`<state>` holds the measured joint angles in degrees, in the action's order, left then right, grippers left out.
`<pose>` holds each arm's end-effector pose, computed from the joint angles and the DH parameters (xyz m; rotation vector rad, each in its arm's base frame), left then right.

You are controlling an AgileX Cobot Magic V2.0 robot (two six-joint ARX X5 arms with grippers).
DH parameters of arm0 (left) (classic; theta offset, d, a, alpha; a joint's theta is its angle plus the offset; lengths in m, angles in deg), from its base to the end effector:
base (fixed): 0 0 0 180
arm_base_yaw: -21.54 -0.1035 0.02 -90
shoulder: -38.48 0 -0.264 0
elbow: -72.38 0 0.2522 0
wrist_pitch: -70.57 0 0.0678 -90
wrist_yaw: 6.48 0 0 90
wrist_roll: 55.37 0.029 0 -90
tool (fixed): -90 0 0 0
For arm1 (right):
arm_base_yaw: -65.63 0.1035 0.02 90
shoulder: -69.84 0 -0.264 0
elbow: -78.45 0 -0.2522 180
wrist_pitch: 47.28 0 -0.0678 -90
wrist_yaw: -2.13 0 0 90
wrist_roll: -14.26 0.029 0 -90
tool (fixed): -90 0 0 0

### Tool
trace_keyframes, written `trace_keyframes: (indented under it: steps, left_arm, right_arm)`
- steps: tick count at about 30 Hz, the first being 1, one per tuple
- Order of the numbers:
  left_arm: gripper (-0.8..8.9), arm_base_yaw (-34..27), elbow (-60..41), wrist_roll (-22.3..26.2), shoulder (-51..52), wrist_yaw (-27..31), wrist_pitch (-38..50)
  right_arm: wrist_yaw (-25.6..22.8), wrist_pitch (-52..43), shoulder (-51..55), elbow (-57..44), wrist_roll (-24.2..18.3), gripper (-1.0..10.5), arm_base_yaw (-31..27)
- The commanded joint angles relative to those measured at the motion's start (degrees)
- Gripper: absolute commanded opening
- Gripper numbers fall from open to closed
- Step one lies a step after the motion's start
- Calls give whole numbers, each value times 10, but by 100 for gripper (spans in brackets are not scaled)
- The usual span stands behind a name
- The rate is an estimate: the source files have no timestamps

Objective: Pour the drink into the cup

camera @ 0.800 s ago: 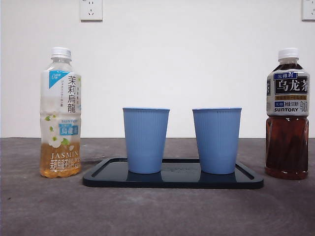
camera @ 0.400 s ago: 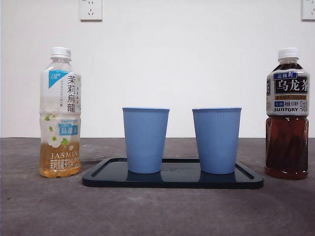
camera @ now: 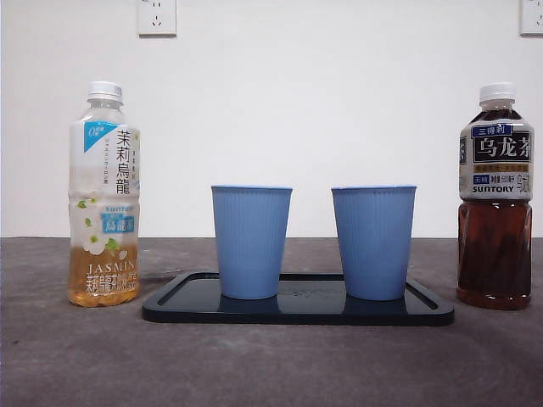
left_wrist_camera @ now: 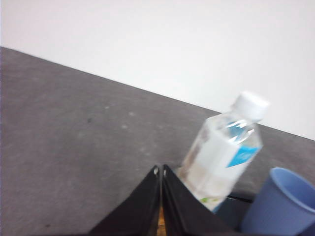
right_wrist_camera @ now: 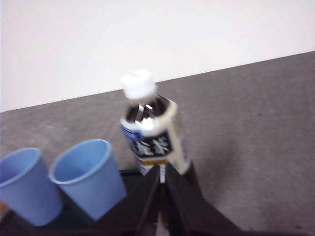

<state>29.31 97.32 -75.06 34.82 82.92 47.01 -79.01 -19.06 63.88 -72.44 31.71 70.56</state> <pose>0.0874 -0.0122 0.2080 -0.3405 0.0645 -0.1378 0.0847 0.0118 0.2215 0.3059 0.1246 0.2252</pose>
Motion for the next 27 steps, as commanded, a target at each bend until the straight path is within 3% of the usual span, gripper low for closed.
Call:
trace_keyframes:
  steps: [1, 5, 11, 17, 21, 27]
  left_arm:
    - [9, 6, 44, -5, -30, -16, -15]
    - [9, 10, 108, 12, -89, -51, -45]
    - [9, 13, 198, 75, -193, -111, -87]
    - [9, 13, 244, 124, -289, -216, -91]
    - [9, 13, 246, 142, -331, -279, -86]
    - [10, 13, 246, 142, -357, -286, -84]
  right_arm:
    - [21, 7, -29, 35, 12, 13, 2]
    - [54, 29, -79, 84, 9, 13, 2]
    - [115, 73, -155, 152, -32, 13, 2]
    - [158, 118, -212, 193, -98, 13, 2]
    - [188, 122, -232, 193, -116, 13, 2]
    - [196, 117, -235, 193, -117, 15, 2]
